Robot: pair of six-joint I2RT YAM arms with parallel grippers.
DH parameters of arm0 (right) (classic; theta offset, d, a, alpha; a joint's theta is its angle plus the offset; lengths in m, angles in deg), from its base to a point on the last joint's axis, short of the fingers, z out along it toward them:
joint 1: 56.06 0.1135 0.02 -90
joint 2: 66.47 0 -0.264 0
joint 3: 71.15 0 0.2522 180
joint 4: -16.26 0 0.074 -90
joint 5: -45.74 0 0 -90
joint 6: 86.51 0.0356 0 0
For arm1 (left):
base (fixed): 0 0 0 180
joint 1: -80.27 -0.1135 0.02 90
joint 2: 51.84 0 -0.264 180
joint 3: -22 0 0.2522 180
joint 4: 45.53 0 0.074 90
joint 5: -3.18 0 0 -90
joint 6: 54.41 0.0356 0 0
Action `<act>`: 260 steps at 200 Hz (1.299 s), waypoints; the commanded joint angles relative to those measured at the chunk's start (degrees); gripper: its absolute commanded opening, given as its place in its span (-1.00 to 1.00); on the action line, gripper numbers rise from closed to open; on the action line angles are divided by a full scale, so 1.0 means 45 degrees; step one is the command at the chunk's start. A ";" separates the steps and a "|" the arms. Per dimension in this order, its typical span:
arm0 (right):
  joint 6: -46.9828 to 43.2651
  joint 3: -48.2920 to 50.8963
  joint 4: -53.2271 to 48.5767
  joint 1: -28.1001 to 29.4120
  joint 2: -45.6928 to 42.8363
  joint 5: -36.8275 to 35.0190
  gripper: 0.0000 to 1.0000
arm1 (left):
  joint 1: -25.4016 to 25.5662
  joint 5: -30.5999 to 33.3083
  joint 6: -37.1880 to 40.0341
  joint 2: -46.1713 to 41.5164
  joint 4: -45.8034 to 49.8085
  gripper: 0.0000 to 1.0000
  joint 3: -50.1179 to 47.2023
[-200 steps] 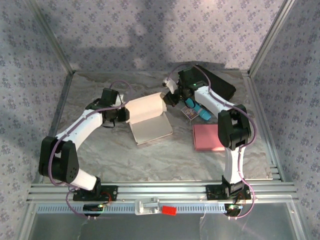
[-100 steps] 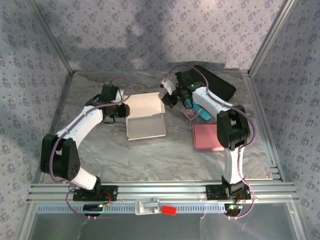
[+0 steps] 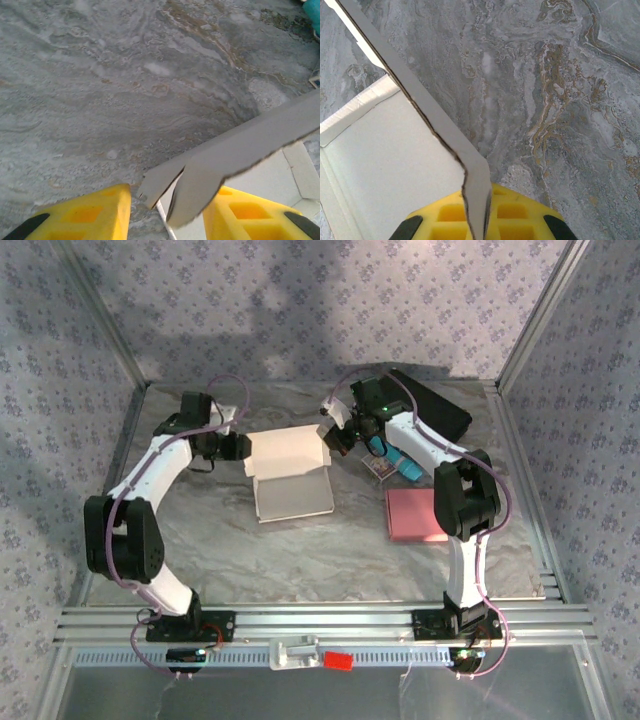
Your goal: Fold the paper box
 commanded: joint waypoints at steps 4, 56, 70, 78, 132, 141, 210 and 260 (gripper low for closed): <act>-0.0290 -0.0393 -0.0506 0.0017 0.0094 0.0013 -1.00 | 0.0001 -0.0991 0.0644 0.0435 0.0636 -0.27 0.0653; -0.0252 -0.0398 -0.0522 0.0009 0.0125 -0.0062 -1.00 | 0.0022 -0.0419 0.0545 0.0572 0.0734 -0.44 0.0497; -0.0222 -0.0422 -0.0492 0.0003 0.0152 -0.0114 -1.00 | 0.0023 -0.0416 0.0486 0.0614 0.0716 -0.54 0.0585; -0.0203 -0.0448 -0.0501 0.0031 0.0187 -0.0132 -1.00 | 0.0041 -0.0436 0.0414 0.0686 0.0710 -0.66 0.0645; 0.0561 -0.0852 -0.0522 0.0198 0.0260 -0.1041 -1.00 | 0.0455 0.1036 -0.0850 0.0565 0.0472 -0.98 0.0767; 0.0900 -0.1051 -0.0613 0.0275 0.0325 -0.1416 -1.00 | 0.0633 0.1637 -0.1358 0.0464 0.0334 -0.98 0.0772; 0.5691 -0.2284 -0.0164 0.1555 0.0821 -0.6725 -1.00 | 0.1247 0.3322 -0.4143 0.0603 -0.0146 -1.00 0.1621; 0.8661 -0.2371 0.1027 0.2344 0.1034 -0.9260 -1.00 | 0.1162 0.3313 -0.5257 0.1738 -0.0999 -1.00 0.2628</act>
